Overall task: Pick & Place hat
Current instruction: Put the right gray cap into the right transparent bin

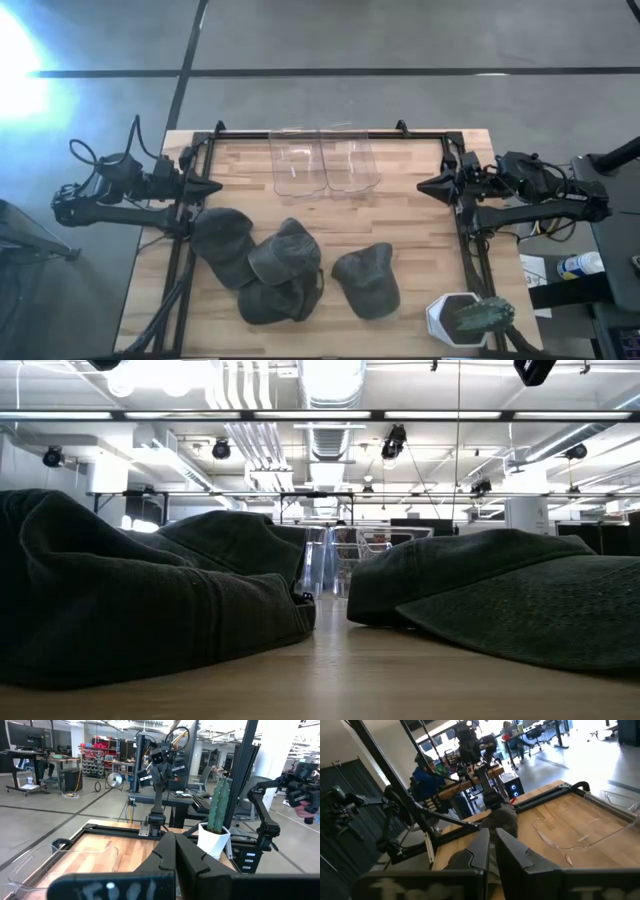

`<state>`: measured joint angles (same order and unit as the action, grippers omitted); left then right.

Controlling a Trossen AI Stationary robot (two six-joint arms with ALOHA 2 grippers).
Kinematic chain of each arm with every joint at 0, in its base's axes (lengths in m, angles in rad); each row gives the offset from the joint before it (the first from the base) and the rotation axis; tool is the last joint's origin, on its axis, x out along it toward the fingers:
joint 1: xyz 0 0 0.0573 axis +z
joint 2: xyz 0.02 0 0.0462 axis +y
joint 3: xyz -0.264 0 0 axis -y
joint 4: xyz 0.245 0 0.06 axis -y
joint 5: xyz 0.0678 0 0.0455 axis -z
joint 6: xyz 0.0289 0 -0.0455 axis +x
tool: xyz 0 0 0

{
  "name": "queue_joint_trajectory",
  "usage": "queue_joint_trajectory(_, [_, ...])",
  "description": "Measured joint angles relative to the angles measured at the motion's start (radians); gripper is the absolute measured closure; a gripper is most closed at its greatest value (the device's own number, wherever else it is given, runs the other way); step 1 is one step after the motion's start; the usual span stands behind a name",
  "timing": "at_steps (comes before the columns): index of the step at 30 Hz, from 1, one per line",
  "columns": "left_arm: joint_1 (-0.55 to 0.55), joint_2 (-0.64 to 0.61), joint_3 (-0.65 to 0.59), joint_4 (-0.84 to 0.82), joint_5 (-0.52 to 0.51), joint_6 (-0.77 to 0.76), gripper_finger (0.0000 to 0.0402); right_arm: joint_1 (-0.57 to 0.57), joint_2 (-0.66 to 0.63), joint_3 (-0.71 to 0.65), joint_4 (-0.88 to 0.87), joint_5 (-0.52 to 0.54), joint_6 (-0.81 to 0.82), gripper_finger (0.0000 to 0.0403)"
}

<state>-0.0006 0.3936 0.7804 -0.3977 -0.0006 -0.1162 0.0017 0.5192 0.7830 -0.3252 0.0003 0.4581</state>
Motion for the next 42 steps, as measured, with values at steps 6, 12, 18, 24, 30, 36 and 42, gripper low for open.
queue_joint_trajectory(6, [0.0,0.0,0.0,0.0,0.0,0.0,0.0401,0.0,-0.001,0.0,0.0,-0.054,0.016,0.0376])
queue_joint_trajectory(12, [0.0,0.0,0.0,0.0,0.0,0.0,0.0401,0.001,0.03,0.0,0.003,-0.208,0.013,0.0376])
queue_joint_trajectory(18, [0.0,0.0,0.0,0.0,0.0,0.0,0.0401,0.0,0.068,0.0,0.003,-0.237,0.015,0.037])
queue_joint_trajectory(24, [0.0,0.0,0.0,0.0,0.0,0.0,0.0401,0.0,0.104,0.0,0.0,-0.238,0.045,0.0332])
queue_joint_trajectory(30, [0.0,0.0,0.0,0.0,0.0,0.0,0.0401,0.0,0.106,0.0,-0.001,-0.237,0.054,0.0292])
queue_joint_trajectory(36, [0.0,0.0,0.0,0.0,0.0,0.0,0.0401,0.0,0.128,0.0,-0.087,-0.27,0.097,0.0256])
queue_joint_trajectory(42, [0.0,0.0,0.0,0.0,0.0,0.0,0.0401,0.022,0.246,0.0,-0.197,-0.312,0.07,0.025])
